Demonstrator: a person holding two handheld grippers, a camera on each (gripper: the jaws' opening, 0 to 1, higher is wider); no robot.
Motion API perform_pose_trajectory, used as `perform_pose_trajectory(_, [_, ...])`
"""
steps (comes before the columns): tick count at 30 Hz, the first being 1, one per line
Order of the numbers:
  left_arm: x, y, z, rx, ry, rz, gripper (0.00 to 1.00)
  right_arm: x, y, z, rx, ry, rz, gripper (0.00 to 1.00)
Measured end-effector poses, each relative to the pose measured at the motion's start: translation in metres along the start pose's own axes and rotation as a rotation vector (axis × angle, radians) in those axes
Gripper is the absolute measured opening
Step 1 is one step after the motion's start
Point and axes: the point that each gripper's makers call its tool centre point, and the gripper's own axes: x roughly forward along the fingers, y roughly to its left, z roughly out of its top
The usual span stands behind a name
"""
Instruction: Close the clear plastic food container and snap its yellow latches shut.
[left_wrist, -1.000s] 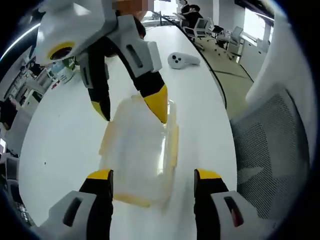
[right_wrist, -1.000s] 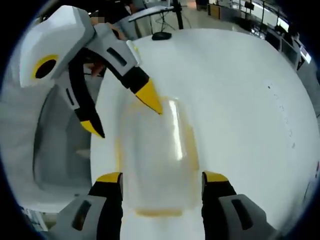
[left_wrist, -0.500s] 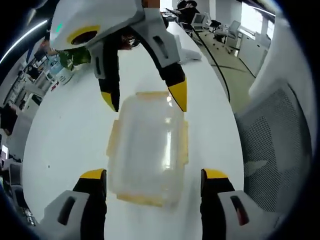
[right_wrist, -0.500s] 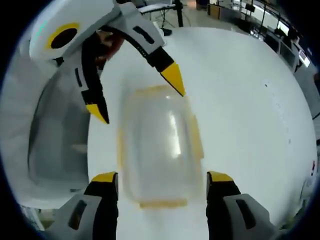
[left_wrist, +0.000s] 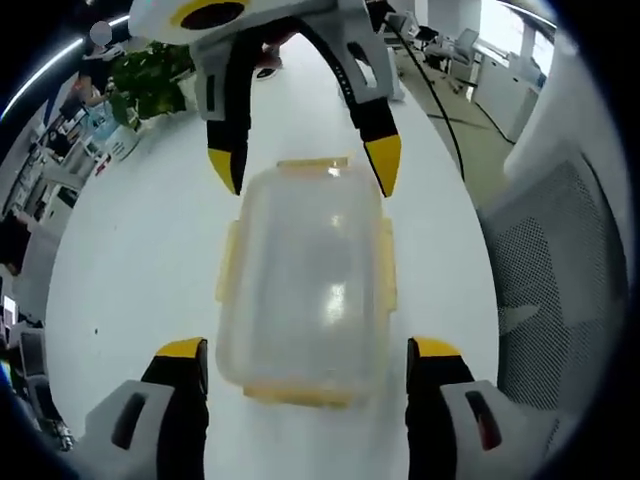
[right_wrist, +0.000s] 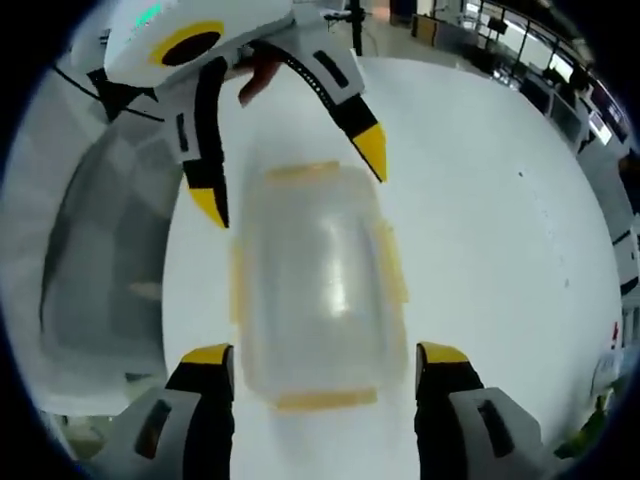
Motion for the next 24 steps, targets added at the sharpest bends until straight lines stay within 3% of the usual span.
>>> perform_pose_trajectory(11, [0.012, 0.002, -0.006, 0.025, 0.048, -0.005, 0.83, 0.010, -0.001, 0.000, -0.049, 0.017, -0.037, 0.75])
perform_pose_trajectory(24, [0.016, 0.003, -0.009, 0.048, 0.075, 0.002, 0.81, 0.011, 0.000, 0.001, -0.058, 0.008, -0.031, 0.73])
